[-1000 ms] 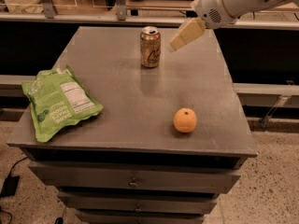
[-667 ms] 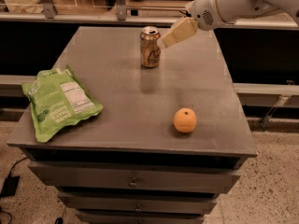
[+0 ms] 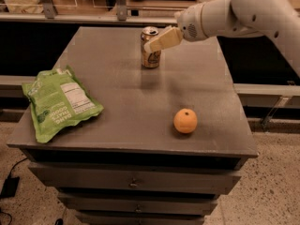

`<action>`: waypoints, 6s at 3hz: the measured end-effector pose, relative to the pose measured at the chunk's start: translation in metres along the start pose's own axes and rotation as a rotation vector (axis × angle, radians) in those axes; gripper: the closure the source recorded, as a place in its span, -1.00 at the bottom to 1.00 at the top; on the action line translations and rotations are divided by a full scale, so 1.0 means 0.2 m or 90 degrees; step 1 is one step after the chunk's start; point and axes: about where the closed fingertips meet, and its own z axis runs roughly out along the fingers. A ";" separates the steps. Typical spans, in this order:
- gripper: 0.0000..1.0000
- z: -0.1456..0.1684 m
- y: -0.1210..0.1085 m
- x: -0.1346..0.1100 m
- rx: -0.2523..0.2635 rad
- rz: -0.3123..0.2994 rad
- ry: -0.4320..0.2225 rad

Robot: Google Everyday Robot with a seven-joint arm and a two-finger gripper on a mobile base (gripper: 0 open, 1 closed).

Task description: Move orange can near green rice chip bag

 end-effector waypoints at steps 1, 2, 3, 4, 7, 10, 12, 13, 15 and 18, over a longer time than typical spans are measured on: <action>-1.00 0.23 0.00 0.01 -0.022 -0.002 -0.038; -0.94 0.24 0.00 0.01 -0.023 -0.002 -0.037; -0.32 0.25 0.01 0.01 -0.027 -0.002 -0.037; 0.14 0.26 0.02 0.01 -0.029 -0.002 -0.037; 1.00 0.25 0.21 -0.26 -0.131 0.034 -0.156; 1.00 0.38 0.96 -0.21 -0.319 -0.044 -0.082; 0.47 0.42 1.10 -0.15 -0.363 -0.044 -0.056; -0.15 0.42 1.10 -0.15 -0.363 -0.044 -0.056; -1.00 0.42 1.11 -0.16 -0.367 -0.045 -0.056; -1.00 0.11 1.03 -0.18 -0.395 -0.136 -0.057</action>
Offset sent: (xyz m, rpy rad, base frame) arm 0.0396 0.0516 -0.0297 0.0848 -0.0328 0.0678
